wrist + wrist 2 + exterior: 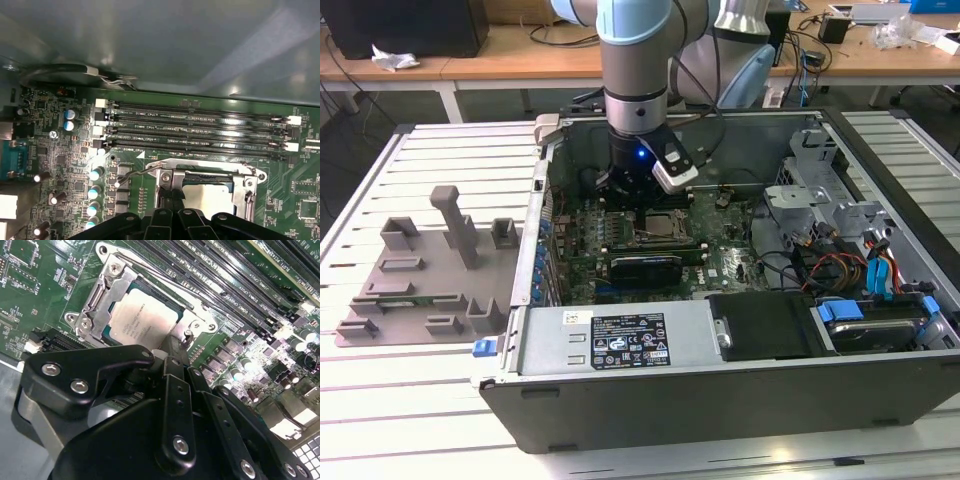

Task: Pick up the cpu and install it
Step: 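Close the cpu cover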

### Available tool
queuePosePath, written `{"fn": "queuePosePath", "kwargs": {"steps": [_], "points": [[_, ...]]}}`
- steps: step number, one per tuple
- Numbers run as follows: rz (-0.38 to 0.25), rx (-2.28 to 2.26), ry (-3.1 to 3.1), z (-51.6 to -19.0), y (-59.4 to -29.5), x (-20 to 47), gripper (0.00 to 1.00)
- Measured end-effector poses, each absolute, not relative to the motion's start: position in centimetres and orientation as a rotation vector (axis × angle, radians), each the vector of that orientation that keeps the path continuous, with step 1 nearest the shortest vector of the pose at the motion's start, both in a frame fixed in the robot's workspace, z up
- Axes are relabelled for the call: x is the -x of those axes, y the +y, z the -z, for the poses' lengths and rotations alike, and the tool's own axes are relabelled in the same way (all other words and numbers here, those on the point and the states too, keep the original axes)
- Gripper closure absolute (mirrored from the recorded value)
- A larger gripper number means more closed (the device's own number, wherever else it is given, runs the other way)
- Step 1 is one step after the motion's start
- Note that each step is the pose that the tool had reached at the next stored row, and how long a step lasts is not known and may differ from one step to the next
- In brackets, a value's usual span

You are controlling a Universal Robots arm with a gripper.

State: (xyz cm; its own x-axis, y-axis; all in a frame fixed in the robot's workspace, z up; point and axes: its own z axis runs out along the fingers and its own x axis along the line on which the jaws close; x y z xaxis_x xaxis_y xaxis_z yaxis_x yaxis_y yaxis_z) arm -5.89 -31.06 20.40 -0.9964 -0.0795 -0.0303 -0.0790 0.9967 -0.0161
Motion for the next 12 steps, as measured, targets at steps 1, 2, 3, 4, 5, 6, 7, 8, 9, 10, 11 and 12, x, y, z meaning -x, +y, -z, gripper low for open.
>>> {"fn": "queuePosePath", "kwargs": {"steps": [1,2,3,4,5,6,7,8,9,10,11,12], "points": [[0.023,0.123,3.108,-20.40,-31.06,5.87,0.89],[0.023,0.123,3.108,-20.39,-31.06,5.80,0.89],[0.023,0.123,3.108,-20.38,-31.06,5.65,0.89],[0.023,0.123,3.108,-20.38,-31.06,5.58,0.89],[0.022,0.123,3.108,-20.37,-31.05,5.48,0.89],[0.023,0.123,3.108,-20.37,-31.06,5.39,0.89],[0.023,0.123,3.109,-20.38,-31.07,5.32,0.89],[0.023,0.124,3.107,-20.36,-31.06,5.19,0.89],[0.023,0.124,3.107,-20.36,-31.06,5.18,0.89],[0.023,0.124,3.108,-20.36,-31.06,5.18,0.89],[0.023,0.123,3.108,-20.36,-31.06,5.19,0.89],[0.023,0.123,3.108,-20.36,-31.06,5.19,0.89]]}}
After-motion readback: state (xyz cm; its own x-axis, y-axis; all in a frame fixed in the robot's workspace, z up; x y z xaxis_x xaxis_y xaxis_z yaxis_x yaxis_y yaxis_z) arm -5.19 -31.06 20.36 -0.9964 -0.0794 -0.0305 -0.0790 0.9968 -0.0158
